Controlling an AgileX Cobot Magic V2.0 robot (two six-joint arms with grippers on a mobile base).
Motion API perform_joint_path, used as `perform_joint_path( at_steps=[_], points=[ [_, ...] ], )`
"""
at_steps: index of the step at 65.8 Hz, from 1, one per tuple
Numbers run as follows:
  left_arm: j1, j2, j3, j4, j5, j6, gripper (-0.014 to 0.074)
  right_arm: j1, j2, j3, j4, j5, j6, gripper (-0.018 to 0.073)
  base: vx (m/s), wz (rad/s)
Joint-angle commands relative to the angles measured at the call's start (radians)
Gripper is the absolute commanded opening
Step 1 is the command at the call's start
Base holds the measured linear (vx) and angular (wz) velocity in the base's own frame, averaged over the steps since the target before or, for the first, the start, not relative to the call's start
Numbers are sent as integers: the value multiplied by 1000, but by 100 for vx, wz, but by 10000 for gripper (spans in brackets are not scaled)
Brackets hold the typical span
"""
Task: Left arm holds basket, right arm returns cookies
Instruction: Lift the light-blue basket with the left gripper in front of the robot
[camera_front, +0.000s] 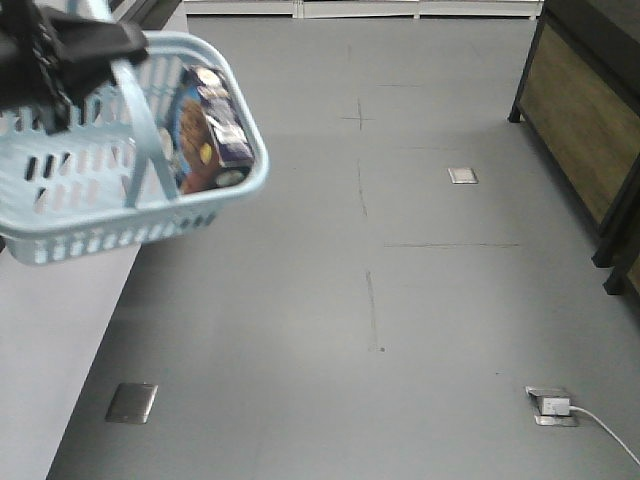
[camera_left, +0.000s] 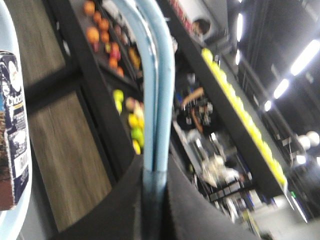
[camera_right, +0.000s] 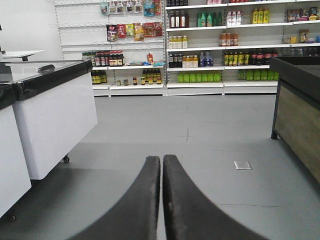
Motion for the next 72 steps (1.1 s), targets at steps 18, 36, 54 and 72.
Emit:
perform_joint_path(
  at_steps=[18, 36, 54, 72],
  points=[
    [-391, -52, 242, -138, -193, 154, -7, -3, -12, 2, -6, -70, -9, -3, 0, 0],
    [-557, -34, 273, -138, -193, 178, -7, -3, -12, 2, -6, -70, -9, -3, 0, 0],
    [-657, -16, 284, -138, -193, 195, -7, -3, -12, 2, -6, -70, -9, -3, 0, 0],
    [-669, -17, 252, -138, -179, 192, -7, -3, -12, 2, -6, -70, -9, -3, 0, 0]
  ],
)
